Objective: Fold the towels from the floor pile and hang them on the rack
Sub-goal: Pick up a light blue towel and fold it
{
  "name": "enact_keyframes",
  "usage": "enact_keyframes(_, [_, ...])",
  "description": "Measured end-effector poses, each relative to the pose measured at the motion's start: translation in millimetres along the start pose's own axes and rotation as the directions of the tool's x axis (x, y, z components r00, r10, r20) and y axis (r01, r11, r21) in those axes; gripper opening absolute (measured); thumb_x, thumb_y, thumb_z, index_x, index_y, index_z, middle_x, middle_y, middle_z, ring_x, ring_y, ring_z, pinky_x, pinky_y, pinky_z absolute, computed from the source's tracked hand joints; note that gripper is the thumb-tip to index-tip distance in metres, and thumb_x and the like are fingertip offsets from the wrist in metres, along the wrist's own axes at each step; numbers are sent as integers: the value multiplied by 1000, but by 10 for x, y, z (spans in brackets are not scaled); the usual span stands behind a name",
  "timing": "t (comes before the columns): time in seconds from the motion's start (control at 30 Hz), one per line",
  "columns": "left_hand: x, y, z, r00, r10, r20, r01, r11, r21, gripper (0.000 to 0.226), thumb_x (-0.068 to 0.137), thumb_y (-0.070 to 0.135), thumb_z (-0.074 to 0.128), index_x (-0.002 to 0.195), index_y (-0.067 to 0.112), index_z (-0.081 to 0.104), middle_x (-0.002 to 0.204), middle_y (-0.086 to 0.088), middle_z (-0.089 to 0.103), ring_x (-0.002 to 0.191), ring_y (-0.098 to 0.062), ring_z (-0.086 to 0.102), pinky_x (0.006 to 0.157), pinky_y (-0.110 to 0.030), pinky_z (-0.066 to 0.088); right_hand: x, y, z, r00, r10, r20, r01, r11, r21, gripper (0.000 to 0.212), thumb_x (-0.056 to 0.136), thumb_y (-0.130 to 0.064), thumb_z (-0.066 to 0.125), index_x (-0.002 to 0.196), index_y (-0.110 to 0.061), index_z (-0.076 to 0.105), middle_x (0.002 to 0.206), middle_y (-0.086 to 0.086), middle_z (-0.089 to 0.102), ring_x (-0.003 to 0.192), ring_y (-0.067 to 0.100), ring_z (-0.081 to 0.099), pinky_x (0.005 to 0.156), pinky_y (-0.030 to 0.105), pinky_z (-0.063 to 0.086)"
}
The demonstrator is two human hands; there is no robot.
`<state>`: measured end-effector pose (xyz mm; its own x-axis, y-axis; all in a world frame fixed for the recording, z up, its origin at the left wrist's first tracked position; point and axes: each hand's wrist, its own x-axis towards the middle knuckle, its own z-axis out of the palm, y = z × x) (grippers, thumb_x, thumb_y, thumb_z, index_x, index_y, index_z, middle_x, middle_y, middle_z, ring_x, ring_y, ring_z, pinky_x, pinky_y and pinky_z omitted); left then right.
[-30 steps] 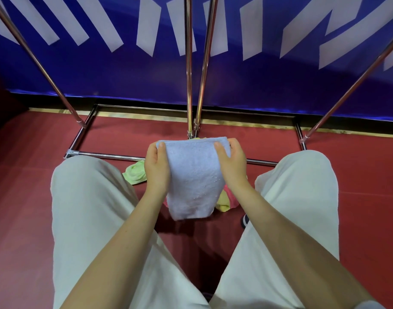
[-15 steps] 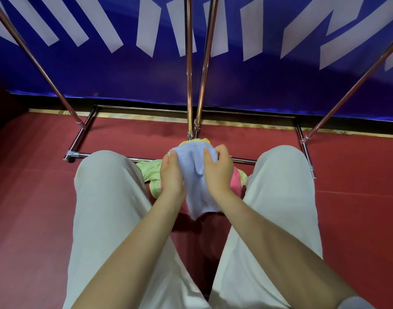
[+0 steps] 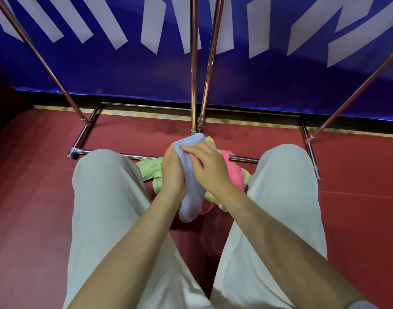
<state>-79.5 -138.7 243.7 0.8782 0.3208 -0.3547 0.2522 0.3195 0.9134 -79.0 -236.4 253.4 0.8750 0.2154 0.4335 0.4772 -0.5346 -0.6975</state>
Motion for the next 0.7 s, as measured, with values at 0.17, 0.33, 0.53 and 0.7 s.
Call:
enact_keyframes(0.17, [-10,87,-44,998,7,-55,-4,999,51,26,100,23,45,86,11,63,81,-12,61,94,-19,59,83,-31,48,-8,2,-98,981,170,-92,-175,984,-47,51,82,-23,69,131,-22,52,118,-2,50,111,11,43,95,26,42])
enact_keyframes(0.33, [-186,226,-43,966,256,18,-256,955,146,33,102,14,39,72,23,51,72,10,51,65,4,49,68,-15,40,-42,-27,-163,849,517,109,-525,803,281,21,81,-37,72,85,-19,62,72,-8,61,64,6,52,62,26,42])
enact_keyframes(0.53, [-381,274,32,944,282,171,-315,925,214,33,105,21,32,88,28,59,90,14,61,78,16,57,76,-9,42,-135,11,-219,835,545,78,-514,721,465,10,87,-24,67,94,-16,67,67,-15,61,57,-9,53,54,8,37])
enact_keyframes(0.7, [-391,217,14,925,269,269,-339,904,261,14,97,19,55,103,23,67,100,9,70,93,3,63,81,-16,48,-160,9,-314,836,544,77,-494,683,538,9,90,-19,64,95,-12,67,73,-11,63,63,-7,56,59,11,42])
